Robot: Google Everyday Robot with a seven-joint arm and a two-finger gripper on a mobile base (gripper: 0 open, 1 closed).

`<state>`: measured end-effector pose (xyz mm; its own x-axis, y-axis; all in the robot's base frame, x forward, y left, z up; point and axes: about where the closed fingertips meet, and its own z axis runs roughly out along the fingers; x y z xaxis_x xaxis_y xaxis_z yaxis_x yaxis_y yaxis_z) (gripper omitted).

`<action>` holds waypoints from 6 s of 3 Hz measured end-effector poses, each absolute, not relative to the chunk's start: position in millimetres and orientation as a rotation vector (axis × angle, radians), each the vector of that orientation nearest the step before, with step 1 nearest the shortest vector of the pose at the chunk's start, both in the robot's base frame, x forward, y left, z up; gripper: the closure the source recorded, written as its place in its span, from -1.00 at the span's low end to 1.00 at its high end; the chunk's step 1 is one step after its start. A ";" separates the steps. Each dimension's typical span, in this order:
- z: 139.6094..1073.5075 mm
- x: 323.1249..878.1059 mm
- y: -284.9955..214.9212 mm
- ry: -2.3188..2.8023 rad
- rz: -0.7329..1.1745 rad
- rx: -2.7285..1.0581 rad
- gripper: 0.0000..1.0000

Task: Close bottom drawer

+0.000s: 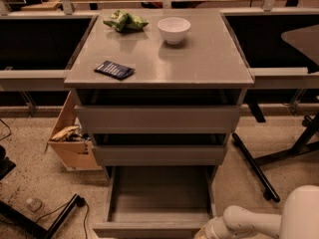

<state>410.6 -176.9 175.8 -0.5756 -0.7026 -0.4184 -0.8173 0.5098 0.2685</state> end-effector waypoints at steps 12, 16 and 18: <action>181.7 571.8 -173.2 2.233 0.650 -1.296 1.00; 198.1 635.5 -181.6 2.140 0.608 -1.290 0.47; 198.1 635.5 -181.5 2.140 0.608 -1.290 -0.46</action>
Offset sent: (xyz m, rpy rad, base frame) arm 0.0629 0.0220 -0.0342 0.0917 -0.0471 0.0505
